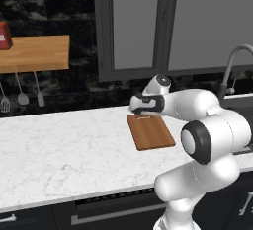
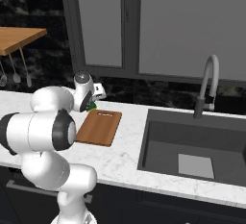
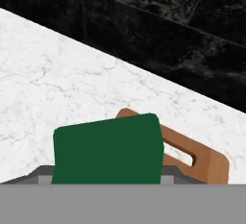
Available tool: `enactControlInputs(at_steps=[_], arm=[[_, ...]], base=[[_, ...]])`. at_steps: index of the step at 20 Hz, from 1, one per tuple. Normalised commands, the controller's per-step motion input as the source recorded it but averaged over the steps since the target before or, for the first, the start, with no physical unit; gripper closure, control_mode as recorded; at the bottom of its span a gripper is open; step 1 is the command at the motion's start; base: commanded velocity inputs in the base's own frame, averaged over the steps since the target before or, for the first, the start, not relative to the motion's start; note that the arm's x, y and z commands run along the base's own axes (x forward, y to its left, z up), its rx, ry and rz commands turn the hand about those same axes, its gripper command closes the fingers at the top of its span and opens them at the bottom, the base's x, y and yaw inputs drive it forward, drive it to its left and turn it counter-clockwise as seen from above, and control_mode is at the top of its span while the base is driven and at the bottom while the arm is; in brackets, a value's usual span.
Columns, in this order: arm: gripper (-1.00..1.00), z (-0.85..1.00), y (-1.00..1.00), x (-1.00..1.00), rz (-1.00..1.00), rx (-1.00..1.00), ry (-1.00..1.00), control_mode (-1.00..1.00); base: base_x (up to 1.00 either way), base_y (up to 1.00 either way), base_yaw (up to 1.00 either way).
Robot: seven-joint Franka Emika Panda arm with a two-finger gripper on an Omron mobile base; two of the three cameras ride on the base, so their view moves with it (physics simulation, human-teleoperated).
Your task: Pick up the sponge from the counter and clean the cutting board by briefly scrubbing or pressing down on the cutting board. Once finished, release the sponge.
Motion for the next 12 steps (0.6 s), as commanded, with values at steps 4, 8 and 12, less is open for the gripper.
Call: enactControlInputs(at_steps=[4, 8, 12], arm=[[1.0, -0.19, 0.26, 0.1, 0.0, -0.01, 0.02, -1.0], [1.0, -0.13, 0.09, 0.0, 0.19, -0.01, 0.12, -1.0], [1.0, -0.06, 0.0, 0.0, 0.34, 0.0, 0.08, -1.0]], base=[[0.0, 0.0, 0.0], [0.0, 0.0, 0.0], [0.0, 0.0, 0.0]])
